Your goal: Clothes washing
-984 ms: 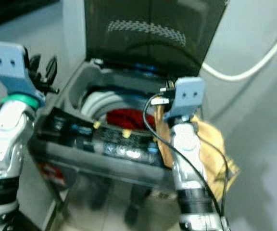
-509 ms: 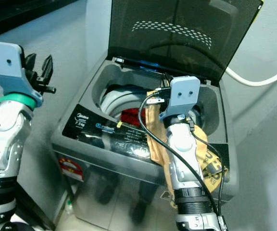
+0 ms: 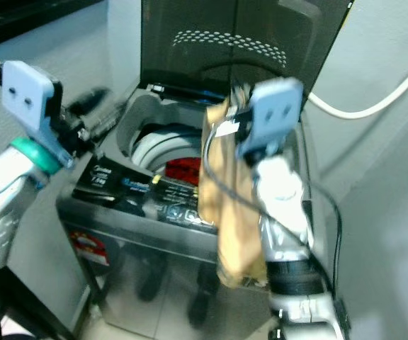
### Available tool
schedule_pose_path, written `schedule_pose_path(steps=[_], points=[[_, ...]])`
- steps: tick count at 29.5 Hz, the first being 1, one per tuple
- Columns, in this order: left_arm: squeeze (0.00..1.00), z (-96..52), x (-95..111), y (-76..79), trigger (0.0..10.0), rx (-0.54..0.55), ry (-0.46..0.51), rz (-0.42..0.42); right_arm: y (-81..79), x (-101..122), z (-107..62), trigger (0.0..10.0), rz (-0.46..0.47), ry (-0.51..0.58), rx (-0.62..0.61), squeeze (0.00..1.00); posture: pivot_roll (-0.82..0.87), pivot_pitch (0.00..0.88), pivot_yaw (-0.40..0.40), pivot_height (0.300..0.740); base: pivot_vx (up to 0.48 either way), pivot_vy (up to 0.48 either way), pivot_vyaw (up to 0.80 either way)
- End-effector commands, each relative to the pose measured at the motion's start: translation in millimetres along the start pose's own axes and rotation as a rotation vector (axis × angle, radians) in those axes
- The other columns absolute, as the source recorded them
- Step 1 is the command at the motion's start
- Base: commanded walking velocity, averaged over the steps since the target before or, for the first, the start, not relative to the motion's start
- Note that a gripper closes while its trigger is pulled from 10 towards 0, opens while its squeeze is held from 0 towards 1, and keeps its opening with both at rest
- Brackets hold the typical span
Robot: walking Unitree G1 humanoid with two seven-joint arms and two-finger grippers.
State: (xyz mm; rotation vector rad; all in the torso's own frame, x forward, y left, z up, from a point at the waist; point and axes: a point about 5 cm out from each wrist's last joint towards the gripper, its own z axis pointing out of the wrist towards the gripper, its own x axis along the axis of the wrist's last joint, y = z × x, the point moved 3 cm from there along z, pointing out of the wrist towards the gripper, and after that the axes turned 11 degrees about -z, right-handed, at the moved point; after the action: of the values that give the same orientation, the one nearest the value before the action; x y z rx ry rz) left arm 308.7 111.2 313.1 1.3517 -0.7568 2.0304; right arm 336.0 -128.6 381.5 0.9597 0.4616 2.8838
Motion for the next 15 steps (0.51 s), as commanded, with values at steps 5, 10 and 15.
schedule_pose_path(steps=[5,10,15], points=[[0.00,0.1,-12.2,14.0,10.0,-0.131,-0.050,-0.082,8.9,16.6,16.0,10.0,0.063,0.072,0.010,0.00,0.09,0.000,-0.004,0.740,0.000,0.000,0.00],[0.00,29.0,-27.4,1.5,10.0,-0.107,-0.053,-0.085,1.7,53.0,38.0,10.0,0.097,0.207,0.197,0.00,0.08,0.000,-0.010,0.740,0.000,0.000,0.00],[0.00,37.9,-27.8,-33.4,10.0,0.040,-0.071,-0.007,2.6,46.4,32.8,10.0,0.075,0.172,0.218,0.00,0.06,0.000,-0.004,0.740,0.000,0.000,0.00]])
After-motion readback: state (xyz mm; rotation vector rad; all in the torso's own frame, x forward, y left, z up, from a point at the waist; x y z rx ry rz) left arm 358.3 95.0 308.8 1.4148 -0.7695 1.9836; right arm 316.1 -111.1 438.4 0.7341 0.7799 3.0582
